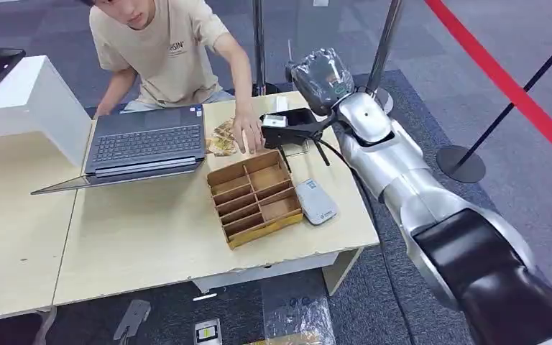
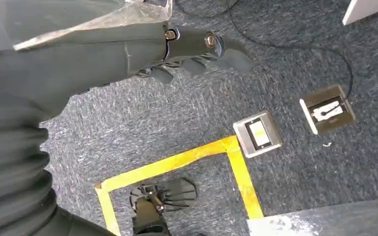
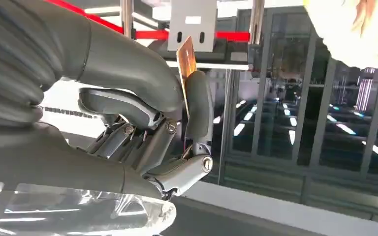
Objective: Pass the card to the sensor for recognition and then transmit it.
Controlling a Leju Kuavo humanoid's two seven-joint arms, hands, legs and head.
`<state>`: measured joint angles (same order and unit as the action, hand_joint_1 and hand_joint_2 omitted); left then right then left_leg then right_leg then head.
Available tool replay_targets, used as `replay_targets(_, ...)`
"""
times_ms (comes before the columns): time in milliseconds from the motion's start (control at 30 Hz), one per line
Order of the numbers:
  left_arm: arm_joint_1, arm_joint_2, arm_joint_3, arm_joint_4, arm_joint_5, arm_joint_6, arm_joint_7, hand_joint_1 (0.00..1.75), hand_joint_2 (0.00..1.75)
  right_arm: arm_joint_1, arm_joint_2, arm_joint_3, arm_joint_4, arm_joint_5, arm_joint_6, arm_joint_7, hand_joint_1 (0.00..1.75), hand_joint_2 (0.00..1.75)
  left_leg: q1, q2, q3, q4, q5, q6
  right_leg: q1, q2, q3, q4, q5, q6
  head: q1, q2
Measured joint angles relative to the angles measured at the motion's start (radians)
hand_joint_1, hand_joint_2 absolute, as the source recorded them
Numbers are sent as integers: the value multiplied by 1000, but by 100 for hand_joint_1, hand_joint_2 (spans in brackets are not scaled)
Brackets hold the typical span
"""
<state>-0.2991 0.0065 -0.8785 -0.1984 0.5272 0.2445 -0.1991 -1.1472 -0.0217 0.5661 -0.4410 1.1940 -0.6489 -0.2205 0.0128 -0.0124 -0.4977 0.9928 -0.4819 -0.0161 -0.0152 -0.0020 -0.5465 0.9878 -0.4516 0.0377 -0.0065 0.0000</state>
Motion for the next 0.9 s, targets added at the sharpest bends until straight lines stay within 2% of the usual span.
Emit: replay_targets(900, 0, -5, -3, 0, 3, 1, -3, 0, 175, 35, -24, -2, -1, 1, -6, 2, 175, 175, 0, 0, 0, 0, 0, 0, 0, 0, 0, 0, 0, 0, 0, 0)
